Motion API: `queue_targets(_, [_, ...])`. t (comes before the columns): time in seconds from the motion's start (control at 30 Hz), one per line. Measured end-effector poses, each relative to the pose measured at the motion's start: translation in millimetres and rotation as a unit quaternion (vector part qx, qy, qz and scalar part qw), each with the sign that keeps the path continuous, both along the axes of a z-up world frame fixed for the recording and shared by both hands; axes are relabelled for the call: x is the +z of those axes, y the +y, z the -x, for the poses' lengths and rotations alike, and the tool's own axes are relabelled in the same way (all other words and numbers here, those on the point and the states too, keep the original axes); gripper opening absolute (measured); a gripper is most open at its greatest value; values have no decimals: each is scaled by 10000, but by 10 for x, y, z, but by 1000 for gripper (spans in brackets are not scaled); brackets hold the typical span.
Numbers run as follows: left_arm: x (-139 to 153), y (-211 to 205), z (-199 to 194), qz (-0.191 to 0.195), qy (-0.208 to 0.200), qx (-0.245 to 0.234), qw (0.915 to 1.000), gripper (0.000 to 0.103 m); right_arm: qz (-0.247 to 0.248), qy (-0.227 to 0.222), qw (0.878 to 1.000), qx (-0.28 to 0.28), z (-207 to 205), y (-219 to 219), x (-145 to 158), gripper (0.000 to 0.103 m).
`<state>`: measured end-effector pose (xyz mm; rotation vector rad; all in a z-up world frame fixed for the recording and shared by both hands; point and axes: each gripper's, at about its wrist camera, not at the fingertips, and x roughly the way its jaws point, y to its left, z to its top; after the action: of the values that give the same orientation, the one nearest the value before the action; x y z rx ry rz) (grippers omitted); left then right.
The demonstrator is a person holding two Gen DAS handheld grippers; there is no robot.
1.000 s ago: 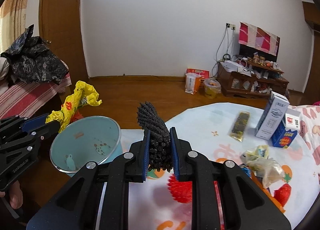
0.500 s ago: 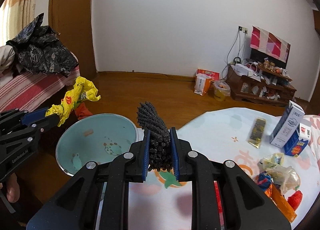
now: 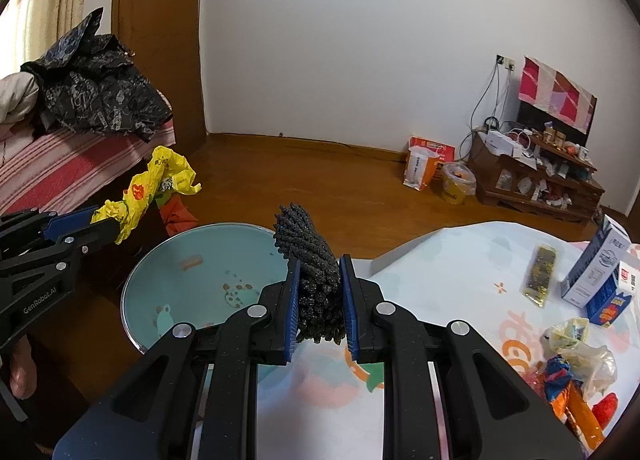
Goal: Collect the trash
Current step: 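Carry the yellow wrapper and black item with both tools over the bucket, then open both tools to drop the wrapper and black item into the bucket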
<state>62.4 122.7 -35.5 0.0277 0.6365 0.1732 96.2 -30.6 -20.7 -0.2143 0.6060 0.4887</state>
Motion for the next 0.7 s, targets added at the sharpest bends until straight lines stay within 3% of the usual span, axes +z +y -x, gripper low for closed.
queue_targets(0.7, [-93, 144, -49, 118, 156, 138, 9997, 25, 129, 117, 9997, 170, -37, 189, -106, 20])
